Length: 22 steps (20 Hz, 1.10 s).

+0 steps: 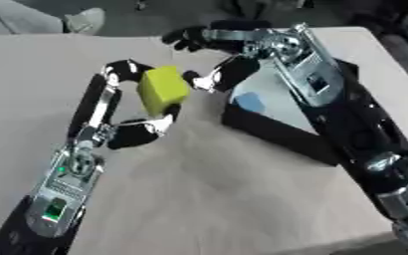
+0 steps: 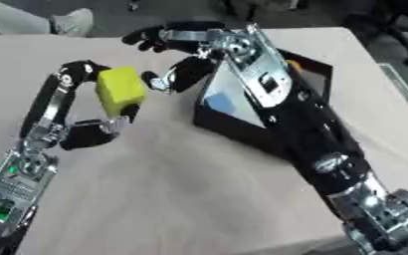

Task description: Pick up the objects with one hand, pass them to the other hand, and then place them into the box on the other side of the table.

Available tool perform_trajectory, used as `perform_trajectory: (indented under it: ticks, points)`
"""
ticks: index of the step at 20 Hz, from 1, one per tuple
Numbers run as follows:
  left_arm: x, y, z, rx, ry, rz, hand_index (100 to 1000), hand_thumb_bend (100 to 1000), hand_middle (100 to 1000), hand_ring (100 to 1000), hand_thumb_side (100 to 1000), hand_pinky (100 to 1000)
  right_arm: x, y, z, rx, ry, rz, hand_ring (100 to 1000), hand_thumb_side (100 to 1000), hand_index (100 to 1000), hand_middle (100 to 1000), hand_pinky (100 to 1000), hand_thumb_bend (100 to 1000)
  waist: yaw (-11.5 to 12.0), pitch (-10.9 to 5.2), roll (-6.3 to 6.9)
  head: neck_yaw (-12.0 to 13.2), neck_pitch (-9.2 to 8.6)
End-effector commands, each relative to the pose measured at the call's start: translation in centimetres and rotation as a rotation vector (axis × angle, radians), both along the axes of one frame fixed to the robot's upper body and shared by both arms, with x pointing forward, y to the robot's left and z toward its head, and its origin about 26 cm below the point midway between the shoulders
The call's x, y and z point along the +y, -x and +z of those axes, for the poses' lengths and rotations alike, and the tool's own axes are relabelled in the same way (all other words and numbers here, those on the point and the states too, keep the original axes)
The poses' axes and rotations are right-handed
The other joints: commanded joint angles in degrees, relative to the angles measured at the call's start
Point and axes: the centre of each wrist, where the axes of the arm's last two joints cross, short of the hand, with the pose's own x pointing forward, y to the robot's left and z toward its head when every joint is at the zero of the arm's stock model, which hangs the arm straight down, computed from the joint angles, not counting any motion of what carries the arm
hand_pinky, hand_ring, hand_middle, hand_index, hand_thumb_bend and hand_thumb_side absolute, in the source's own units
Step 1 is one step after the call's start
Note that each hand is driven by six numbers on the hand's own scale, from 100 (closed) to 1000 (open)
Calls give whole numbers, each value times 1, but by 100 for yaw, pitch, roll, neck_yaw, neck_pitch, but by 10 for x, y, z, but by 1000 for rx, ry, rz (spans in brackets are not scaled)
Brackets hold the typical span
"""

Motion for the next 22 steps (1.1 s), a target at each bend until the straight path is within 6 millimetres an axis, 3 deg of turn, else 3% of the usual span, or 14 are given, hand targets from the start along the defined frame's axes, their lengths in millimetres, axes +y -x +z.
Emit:
perform_trajectory:
  ticks: [1, 8, 12, 22]
  points:
    - [-3, -1, 7, -22, 4, 2, 578, 100, 550, 614, 100, 825, -5, 9, 27, -43, 2, 21, 1000, 198, 1000, 1000, 1000, 100, -13, -70, -71, 32, -51]
    - [-5, -2, 4, -12, -12, 15, 578, 100, 551, 616, 100, 825, -3, 19, 44, -48, 35, 42, 1000, 198, 1000, 1000, 1000, 100, -44, -75, -78, 40, -45]
    - [-10, -2, 10, -28, -3, 21, 578, 100, 551, 616, 100, 823, 3, 18, 38, -3, 72, 39, 1000, 240, 1000, 1000, 1000, 100, -32, -70, -92, 36, -55]
    - [-20, -2, 26, -53, 1, 81, 574, 100, 547, 612, 100, 810, 4, 11, 22, -21, 132, 26, 1000, 174, 1000, 1000, 1000, 100, -14, -89, -166, 133, -72]
